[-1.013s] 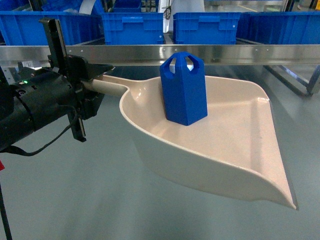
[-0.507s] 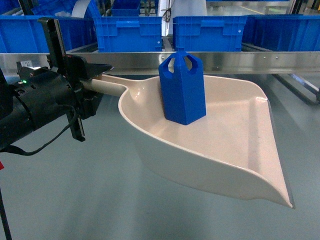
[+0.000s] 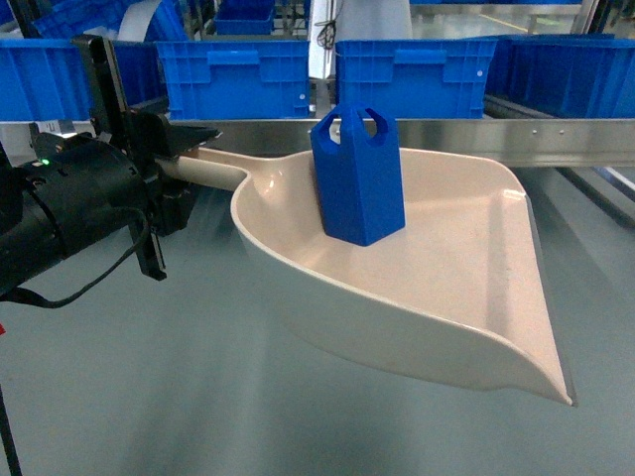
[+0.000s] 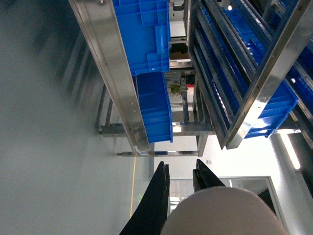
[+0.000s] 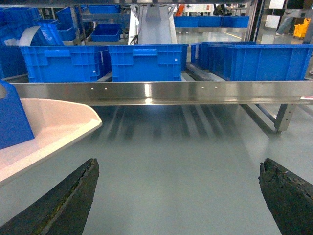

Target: Place part in tray to right shelf

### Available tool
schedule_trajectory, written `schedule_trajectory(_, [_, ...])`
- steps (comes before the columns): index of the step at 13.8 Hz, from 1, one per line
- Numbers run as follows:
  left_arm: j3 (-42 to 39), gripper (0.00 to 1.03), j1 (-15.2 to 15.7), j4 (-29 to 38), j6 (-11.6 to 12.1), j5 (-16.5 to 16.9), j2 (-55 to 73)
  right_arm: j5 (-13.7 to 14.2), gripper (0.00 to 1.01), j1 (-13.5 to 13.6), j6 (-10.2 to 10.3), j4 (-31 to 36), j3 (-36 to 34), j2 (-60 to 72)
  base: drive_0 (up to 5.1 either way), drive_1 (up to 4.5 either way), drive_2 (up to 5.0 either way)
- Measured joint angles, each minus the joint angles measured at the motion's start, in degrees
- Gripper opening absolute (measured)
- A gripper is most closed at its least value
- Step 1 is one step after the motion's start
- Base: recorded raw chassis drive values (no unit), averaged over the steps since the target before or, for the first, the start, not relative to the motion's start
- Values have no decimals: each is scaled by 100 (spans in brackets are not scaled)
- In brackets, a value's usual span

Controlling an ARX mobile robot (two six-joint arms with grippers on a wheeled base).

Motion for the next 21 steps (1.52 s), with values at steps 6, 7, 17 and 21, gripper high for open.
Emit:
schedule_trajectory(6, [0, 12, -66, 2, -2, 52, 0, 4, 98, 0, 0, -7, 0, -2, 259, 259, -467])
schedule_trajectory(7, [0, 12, -55, 11, -2, 39, 0, 4, 98, 0, 0, -17, 0, 0, 40, 467, -387])
schedule_trajectory(17, [0, 12, -31, -7, 0, 20, 0, 17, 98, 0, 0, -7, 0, 0, -155, 453, -285])
schedule_trajectory(21, [0, 12, -2, -4, 0, 0, 0, 0, 98, 0, 0, -11, 0, 0, -157, 459, -304])
